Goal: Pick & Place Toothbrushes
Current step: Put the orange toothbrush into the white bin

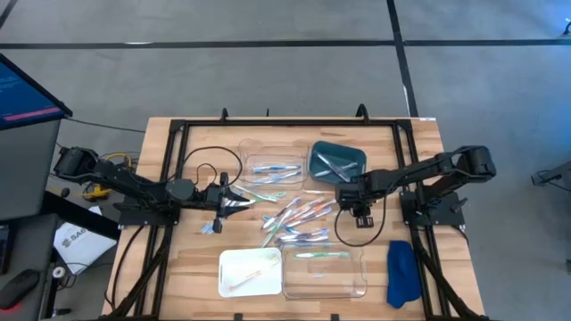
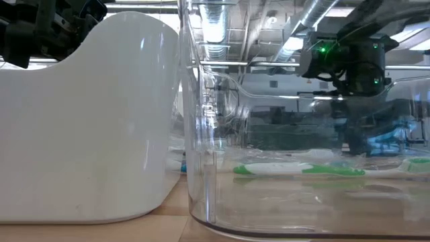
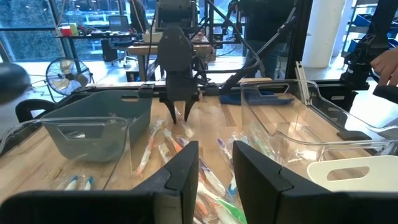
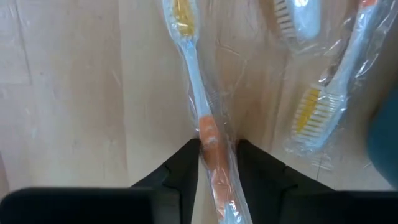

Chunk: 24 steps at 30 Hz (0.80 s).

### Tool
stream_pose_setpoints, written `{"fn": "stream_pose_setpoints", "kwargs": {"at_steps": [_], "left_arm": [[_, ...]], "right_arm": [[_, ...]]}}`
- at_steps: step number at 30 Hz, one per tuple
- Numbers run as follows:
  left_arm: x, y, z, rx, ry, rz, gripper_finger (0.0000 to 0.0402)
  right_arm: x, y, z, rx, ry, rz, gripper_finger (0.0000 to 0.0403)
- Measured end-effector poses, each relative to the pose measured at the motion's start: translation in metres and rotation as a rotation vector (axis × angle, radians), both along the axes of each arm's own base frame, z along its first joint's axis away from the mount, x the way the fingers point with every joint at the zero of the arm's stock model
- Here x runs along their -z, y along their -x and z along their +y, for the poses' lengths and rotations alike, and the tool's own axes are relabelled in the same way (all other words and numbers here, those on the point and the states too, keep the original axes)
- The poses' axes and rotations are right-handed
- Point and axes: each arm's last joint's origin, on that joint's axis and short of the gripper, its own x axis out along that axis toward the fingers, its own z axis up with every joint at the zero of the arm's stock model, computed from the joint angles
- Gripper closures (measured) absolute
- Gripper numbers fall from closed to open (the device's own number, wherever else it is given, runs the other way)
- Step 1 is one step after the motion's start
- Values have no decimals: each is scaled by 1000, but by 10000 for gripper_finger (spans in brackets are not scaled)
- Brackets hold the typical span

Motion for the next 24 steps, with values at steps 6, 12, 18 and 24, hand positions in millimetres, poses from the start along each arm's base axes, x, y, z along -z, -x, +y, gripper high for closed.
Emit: {"fn": "stream_pose_setpoints", "kwargs": {"at_steps": [6, 12, 18, 24], "left_arm": [[0, 0, 0, 0, 0, 0, 308], [0, 0, 0, 0, 0, 0, 308], [0, 0, 0, 0, 0, 0, 308], [0, 0, 0, 0, 0, 0, 308]], "right_arm": [[-4, 2, 0, 0, -1, -31, 304], [-5, 2, 0, -1, -3, -42, 328], [-5, 2, 0, -1, -8, -41, 367], [-6, 2, 0, -1, -5, -41, 369]]}}
